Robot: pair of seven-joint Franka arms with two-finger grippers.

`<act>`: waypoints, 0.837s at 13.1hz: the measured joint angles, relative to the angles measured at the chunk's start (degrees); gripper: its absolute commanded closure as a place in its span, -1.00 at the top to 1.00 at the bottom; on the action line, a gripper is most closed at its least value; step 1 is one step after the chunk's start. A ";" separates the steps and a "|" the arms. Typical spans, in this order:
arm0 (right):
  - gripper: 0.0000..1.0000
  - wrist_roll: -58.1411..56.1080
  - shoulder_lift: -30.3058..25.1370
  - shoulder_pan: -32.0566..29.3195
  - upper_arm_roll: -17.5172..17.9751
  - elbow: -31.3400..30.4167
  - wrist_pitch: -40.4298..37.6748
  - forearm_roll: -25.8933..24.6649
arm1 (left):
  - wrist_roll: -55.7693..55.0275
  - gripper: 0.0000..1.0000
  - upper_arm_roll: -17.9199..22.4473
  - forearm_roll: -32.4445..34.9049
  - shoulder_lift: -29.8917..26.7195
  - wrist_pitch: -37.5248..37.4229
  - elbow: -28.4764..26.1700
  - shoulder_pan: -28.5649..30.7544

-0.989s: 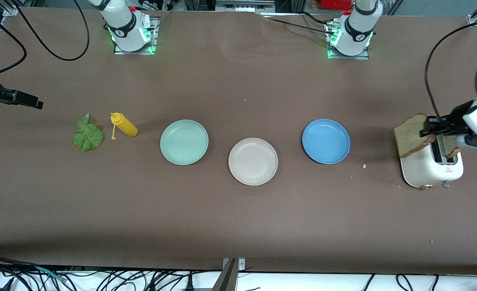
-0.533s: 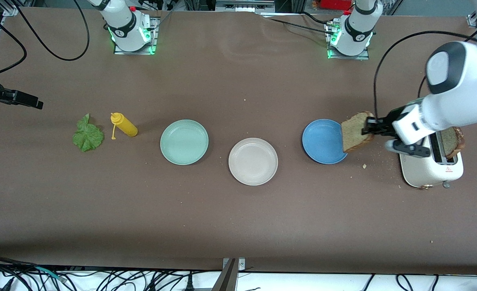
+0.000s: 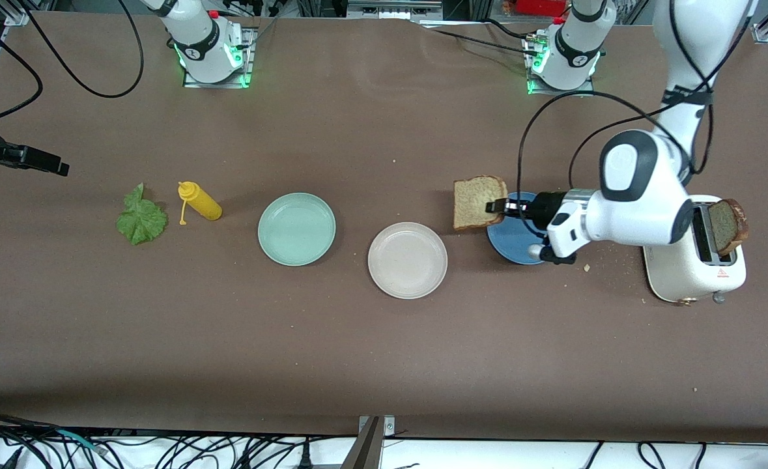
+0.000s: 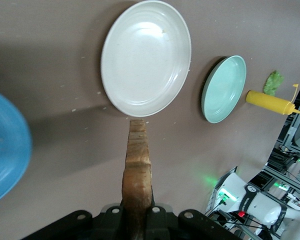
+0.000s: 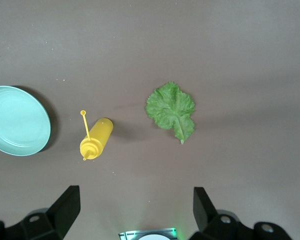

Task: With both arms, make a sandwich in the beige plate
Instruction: 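Carry the toast over the beige plate and lower it with the left gripper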

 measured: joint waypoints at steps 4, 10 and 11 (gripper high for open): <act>0.99 -0.26 0.65 -0.16 -0.41 -4.22 5.13 0.00 | 5.57 -1.00 -0.03 -14.10 6.20 8.12 3.63 -4.18; 0.99 -16.17 -0.74 -0.33 -4.34 -13.42 11.18 7.09 | 10.88 -1.00 -4.94 -15.12 15.78 19.09 8.84 -5.13; 0.99 -21.39 -1.10 -0.47 -5.33 -15.04 12.29 8.64 | 11.12 -1.00 -6.13 -15.12 16.59 21.35 8.93 -5.27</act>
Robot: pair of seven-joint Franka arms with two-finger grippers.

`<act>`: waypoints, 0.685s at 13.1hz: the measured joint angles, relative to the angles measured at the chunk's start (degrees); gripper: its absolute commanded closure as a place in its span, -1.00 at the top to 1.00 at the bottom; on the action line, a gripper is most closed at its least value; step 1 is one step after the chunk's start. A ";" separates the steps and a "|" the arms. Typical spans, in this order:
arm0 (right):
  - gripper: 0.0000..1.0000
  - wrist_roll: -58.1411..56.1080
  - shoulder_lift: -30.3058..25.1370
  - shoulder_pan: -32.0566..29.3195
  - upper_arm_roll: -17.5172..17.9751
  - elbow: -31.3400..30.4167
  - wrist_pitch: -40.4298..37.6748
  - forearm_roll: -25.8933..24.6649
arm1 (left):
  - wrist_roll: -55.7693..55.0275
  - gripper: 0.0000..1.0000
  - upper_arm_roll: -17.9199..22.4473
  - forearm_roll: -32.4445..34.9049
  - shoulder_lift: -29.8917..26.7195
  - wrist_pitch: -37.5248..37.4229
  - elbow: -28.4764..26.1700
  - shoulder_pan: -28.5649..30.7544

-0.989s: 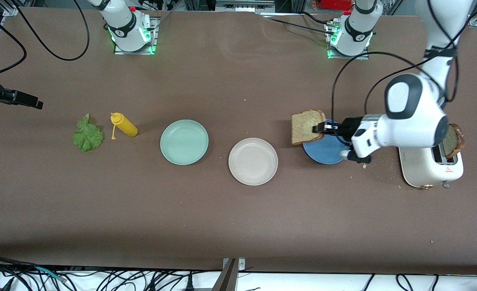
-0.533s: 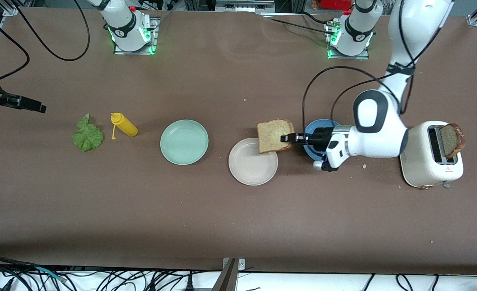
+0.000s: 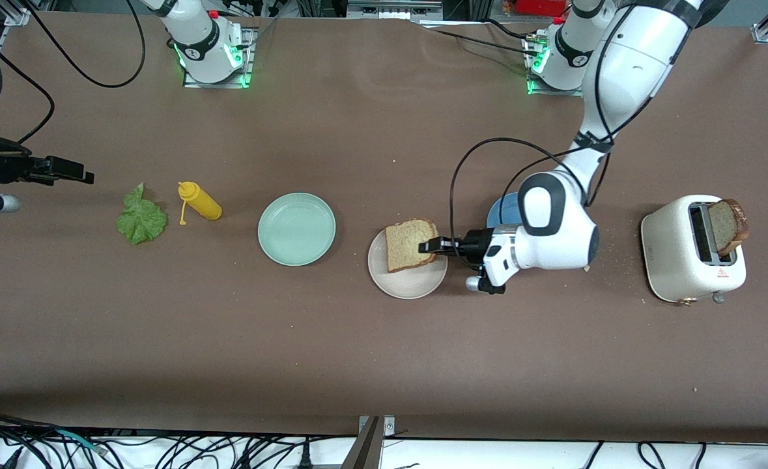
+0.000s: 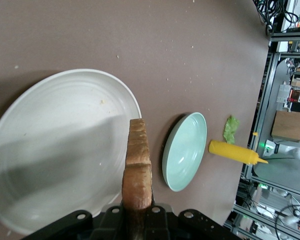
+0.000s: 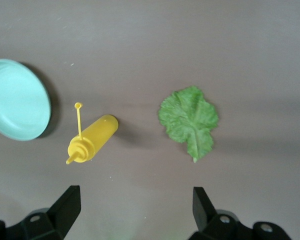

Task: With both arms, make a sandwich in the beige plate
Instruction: 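Carry the toast over the beige plate and lower it with the left gripper, then open the left gripper on the toast while the right gripper reaches the mustard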

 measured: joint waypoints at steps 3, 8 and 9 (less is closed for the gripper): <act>0.99 -18.50 -1.27 -0.10 -2.41 -4.23 2.53 5.91 | 0.65 -0.30 -0.59 0.00 1.09 1.26 0.19 -0.19; 0.99 -54.40 -1.34 -0.20 -9.49 -13.34 4.84 20.56 | 2.34 1.00 -0.41 0.00 1.20 1.30 0.43 0.28; 0.99 -60.65 -1.03 -0.25 -10.44 -15.09 5.16 22.89 | 2.45 1.00 -0.36 0.00 1.21 1.31 0.44 0.36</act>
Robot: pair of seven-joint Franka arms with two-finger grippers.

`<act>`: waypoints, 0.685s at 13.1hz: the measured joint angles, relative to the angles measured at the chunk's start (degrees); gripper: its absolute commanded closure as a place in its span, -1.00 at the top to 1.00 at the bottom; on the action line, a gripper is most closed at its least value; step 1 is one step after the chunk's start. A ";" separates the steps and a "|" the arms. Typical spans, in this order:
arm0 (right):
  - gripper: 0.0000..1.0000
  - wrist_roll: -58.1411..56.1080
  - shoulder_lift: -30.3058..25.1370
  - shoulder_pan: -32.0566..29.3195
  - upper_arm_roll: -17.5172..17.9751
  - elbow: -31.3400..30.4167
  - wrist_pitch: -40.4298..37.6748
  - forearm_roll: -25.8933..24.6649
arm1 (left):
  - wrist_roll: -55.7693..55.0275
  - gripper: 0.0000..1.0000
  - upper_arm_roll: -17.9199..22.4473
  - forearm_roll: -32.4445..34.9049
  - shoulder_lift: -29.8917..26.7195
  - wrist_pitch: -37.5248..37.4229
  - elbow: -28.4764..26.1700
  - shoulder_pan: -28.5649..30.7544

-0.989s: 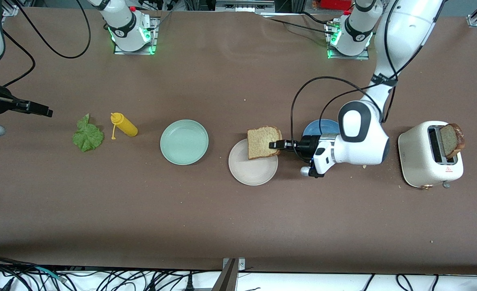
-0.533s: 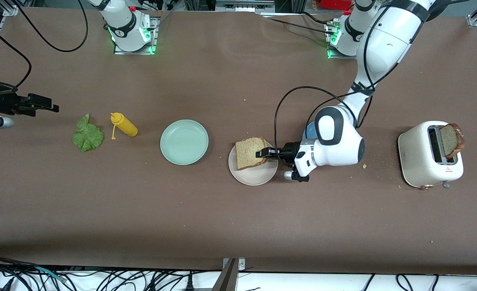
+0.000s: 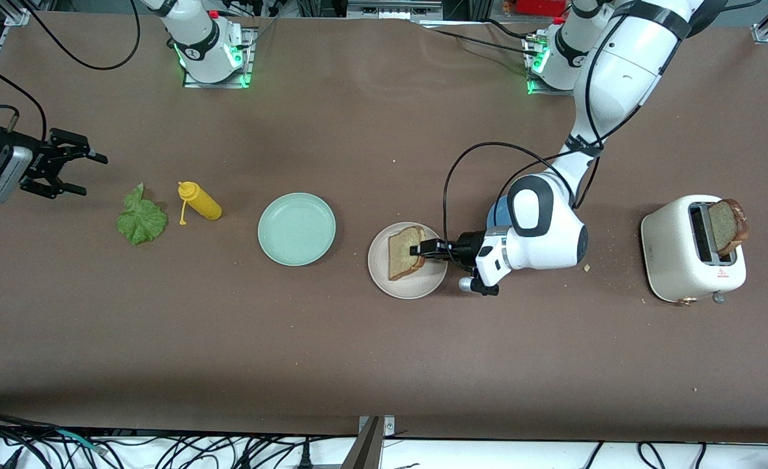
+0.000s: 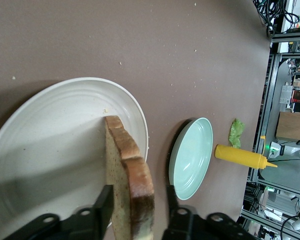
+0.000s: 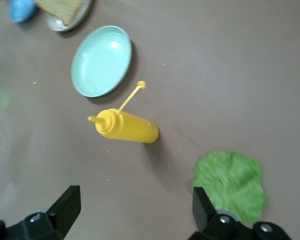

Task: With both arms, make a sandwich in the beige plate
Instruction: 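Open the left gripper on the toast while the right gripper reaches the mustard, then grasp the mustard bottle with the right gripper while the left gripper returns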

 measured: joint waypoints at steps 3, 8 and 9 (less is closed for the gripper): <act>0.99 -19.90 2.49 0.00 -0.54 -2.54 1.24 7.17 | 0.12 1.00 0.53 0.00 -0.01 0.12 0.01 0.89; 0.98 -43.52 11.15 -0.22 -0.55 -3.03 1.26 17.36 | 0.86 1.00 5.41 5.12 -2.91 0.17 -0.12 2.47; 0.98 -46.07 12.79 -0.26 -0.55 -3.08 1.23 19.32 | 0.86 1.00 6.73 5.93 -4.24 0.14 -0.80 2.78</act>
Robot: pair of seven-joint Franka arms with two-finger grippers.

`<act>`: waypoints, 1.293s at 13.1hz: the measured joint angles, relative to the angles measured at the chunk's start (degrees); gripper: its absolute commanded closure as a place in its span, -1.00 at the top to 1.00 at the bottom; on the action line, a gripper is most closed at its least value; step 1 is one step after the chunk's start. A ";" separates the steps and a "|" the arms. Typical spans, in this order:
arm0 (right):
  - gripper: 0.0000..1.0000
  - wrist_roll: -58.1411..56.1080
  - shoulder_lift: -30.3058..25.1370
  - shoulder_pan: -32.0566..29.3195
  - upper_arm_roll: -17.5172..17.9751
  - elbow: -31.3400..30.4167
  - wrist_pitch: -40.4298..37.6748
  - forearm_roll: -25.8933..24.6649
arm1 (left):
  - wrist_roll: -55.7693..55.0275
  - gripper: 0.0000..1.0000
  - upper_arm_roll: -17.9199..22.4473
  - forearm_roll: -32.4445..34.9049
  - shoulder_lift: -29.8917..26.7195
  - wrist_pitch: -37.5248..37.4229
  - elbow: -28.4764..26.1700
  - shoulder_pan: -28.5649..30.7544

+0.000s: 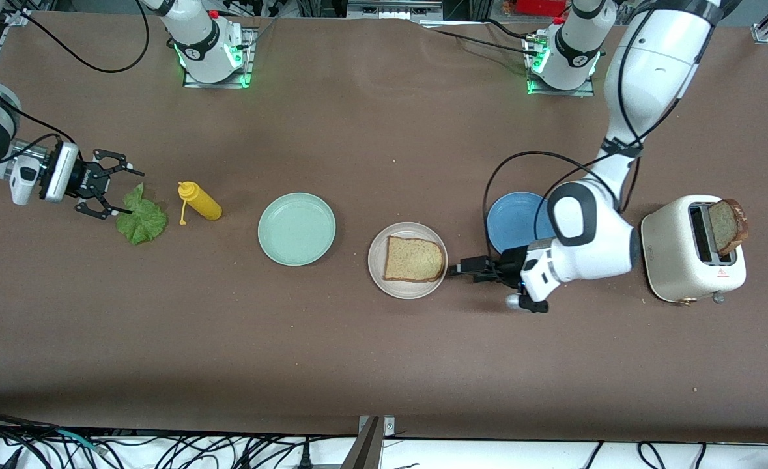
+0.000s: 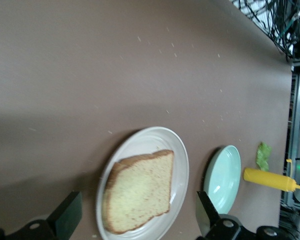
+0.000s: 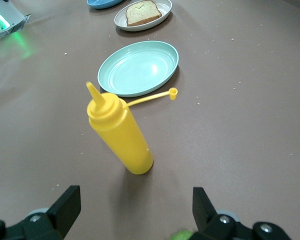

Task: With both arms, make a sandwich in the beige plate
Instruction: 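Grasp the mustard bottle with the right gripper while the left gripper returns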

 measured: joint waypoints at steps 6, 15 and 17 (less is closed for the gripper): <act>0.98 -7.20 4.39 0.02 0.37 -0.98 -0.85 2.94 | -0.04 1.00 7.25 15.16 -8.30 -0.40 -7.16 3.42; 0.98 -13.37 6.14 1.67 3.11 -5.32 -1.14 12.34 | 0.21 1.00 14.20 18.41 -10.56 1.48 -9.61 5.13; 0.98 -14.61 6.76 2.43 3.14 -5.27 -0.98 13.85 | 0.36 1.00 14.74 27.96 -11.62 2.43 -9.53 5.22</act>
